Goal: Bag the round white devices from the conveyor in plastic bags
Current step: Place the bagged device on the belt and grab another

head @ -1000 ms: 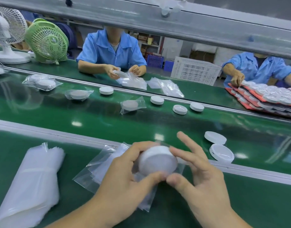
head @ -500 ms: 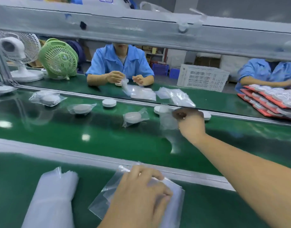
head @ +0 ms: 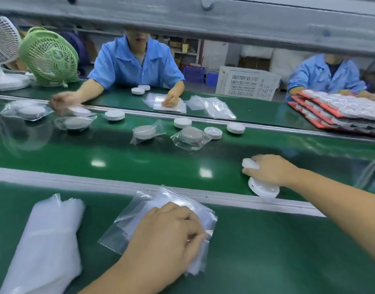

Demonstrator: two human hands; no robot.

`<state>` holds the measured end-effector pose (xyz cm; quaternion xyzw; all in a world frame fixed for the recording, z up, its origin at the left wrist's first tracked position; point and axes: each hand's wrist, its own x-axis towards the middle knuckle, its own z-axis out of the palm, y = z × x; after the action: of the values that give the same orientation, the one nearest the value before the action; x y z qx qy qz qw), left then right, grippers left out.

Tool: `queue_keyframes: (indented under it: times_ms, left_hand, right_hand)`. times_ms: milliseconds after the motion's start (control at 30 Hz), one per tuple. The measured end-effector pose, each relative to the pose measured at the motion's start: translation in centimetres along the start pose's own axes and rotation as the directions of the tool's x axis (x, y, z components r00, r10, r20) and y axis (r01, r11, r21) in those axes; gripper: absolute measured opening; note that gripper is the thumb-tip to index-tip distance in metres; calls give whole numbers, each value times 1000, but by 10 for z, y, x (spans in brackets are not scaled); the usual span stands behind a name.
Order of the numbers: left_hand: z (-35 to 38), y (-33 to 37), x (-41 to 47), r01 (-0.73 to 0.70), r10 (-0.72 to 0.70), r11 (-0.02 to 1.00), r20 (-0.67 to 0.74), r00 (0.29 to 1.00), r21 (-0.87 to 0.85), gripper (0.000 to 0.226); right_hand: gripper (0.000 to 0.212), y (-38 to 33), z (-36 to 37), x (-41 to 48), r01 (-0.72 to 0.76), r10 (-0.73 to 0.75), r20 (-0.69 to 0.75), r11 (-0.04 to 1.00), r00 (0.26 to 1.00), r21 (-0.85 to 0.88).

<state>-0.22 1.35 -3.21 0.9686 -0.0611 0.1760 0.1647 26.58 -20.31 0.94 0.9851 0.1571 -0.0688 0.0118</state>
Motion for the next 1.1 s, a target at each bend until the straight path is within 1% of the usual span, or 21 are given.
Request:
queue_keyframes:
  times_ms: [67,100,133,200,233,267,333,367,400,433,467,600,667,733,800,900,967,1000,1033,1067,1100]
  left_hand:
    - [1,0,-2,30,-31,998,-25,999,-62,31]
    - [1,1,-3,43,-46,995,-39,998,-90,35]
    - [0,1,-4,53,-58,993,-43,997,-109,36]
    - [-2,3,-5,69,-76,988,-44,996,-140,29]
    - [-3,3,-6,82,-91,984,-52,994,-159,24]
    - [-4,4,-6,101,-114,978,-64,991,-182,21]
    - [-7,4,-6,150,-171,963,-76,982,-225,19]
    - [-7,3,-5,174,-196,956,-71,978,-234,19]
    - [-7,2,-5,196,-215,952,-58,975,-234,19]
    - [-7,1,-4,212,-228,950,-45,973,-229,20]
    - [-7,1,-4,222,-235,950,-36,971,-220,20]
    - [-7,-1,-4,242,-257,943,-38,966,-228,19]
    - [-6,-2,-3,240,-270,933,-79,960,-267,18]
    - [-7,-2,-2,228,-282,922,-137,950,-313,17]
    - [-8,0,-3,223,-293,910,-160,943,-351,15]
    - [-9,4,-5,191,-264,872,-105,959,-450,15]
    - [-13,13,-5,110,-135,803,0,991,-585,19]
    - [-15,18,-6,79,-62,758,50,997,-648,28]
    - [-16,22,-8,59,-13,731,73,997,-679,44]
    - [-16,25,-9,36,9,723,61,998,-690,56]
    - [-14,28,-10,5,-2,733,5,1000,-681,59]
  right_hand:
    - [37,16,-2,-15,74,-63,-115,993,991,91]
    - [27,17,-5,-23,102,-81,-165,988,983,120]
    - [25,16,-9,-31,119,-94,-200,986,975,118]
    - [25,8,-12,-53,172,-156,-287,985,945,32]
    - [27,3,-9,-67,234,-229,-368,972,901,-32]
    - [29,-4,-5,-82,325,-326,-462,942,825,-84]
    - [28,-17,9,-118,481,-488,-597,856,637,-187]
    - [27,-21,19,-133,514,-540,-636,820,551,-251]
    - [27,-24,30,-145,528,-575,-655,794,490,-302]
    - [30,-26,40,-155,538,-593,-662,778,459,-324]
    - [32,-28,49,-163,552,-592,-667,773,453,-312]
    - [37,-29,64,-176,605,-536,-698,775,476,-183]
    - [37,-25,64,-177,616,-539,-707,766,458,-185]
    - [36,-22,62,-175,625,-562,-716,748,414,-224]
    - [38,-22,61,-174,622,-599,-722,723,347,-302]
    - [36,-26,60,-175,642,-645,-716,673,267,-367]
    - [24,-33,58,-179,728,-605,-759,630,241,-271]
    - [17,-37,56,-182,783,-549,-801,597,239,-176]
    - [14,-43,55,-185,826,-472,-845,560,252,-66]
    - [14,-48,53,-189,850,-385,-878,524,286,47]
    - [15,-53,51,-193,855,-299,-891,493,341,162]
